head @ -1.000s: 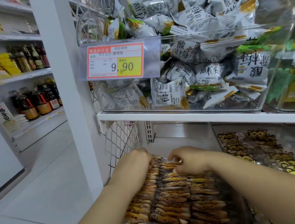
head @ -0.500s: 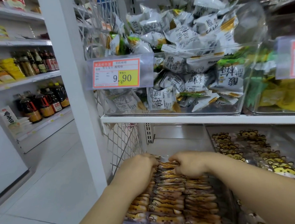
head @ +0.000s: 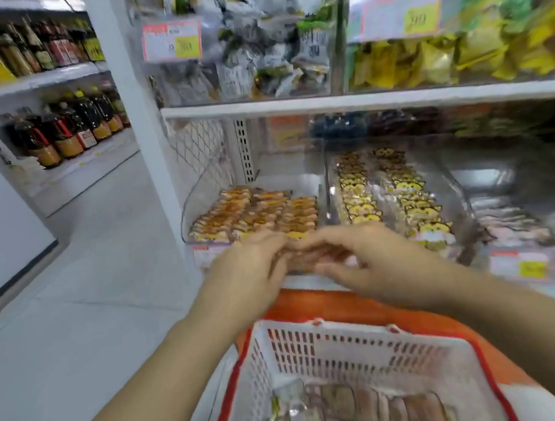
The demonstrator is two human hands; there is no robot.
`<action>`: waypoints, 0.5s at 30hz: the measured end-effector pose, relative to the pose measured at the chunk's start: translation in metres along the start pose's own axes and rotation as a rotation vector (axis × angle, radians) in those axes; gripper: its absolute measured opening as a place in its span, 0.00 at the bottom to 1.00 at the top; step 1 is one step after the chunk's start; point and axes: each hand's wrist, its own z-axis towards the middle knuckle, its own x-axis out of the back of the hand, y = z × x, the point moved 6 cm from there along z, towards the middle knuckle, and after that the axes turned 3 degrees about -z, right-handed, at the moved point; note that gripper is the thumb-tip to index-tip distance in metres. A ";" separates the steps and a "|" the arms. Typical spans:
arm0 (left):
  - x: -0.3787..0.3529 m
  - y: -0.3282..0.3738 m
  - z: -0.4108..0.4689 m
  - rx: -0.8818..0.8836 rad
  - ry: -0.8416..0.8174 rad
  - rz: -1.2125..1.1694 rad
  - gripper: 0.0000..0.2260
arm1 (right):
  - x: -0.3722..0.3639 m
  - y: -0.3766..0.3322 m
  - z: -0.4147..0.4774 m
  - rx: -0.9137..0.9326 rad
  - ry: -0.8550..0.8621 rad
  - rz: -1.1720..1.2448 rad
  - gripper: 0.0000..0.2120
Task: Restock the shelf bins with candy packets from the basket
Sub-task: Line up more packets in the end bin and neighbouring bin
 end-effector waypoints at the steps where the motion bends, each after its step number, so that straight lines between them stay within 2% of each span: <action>1: -0.013 0.008 -0.012 0.005 -0.021 -0.027 0.12 | -0.009 0.006 -0.021 -0.026 0.002 0.035 0.14; 4: -0.071 0.025 -0.049 0.047 -0.178 -0.076 0.11 | -0.053 0.039 -0.077 -0.148 -0.079 0.080 0.11; 8: -0.153 0.027 -0.096 0.176 -0.419 -0.054 0.11 | -0.131 0.103 -0.131 -0.366 -0.313 0.081 0.12; 15: -0.266 -0.018 -0.183 0.360 -0.932 -0.011 0.12 | -0.245 0.214 -0.206 -0.694 -0.623 0.037 0.15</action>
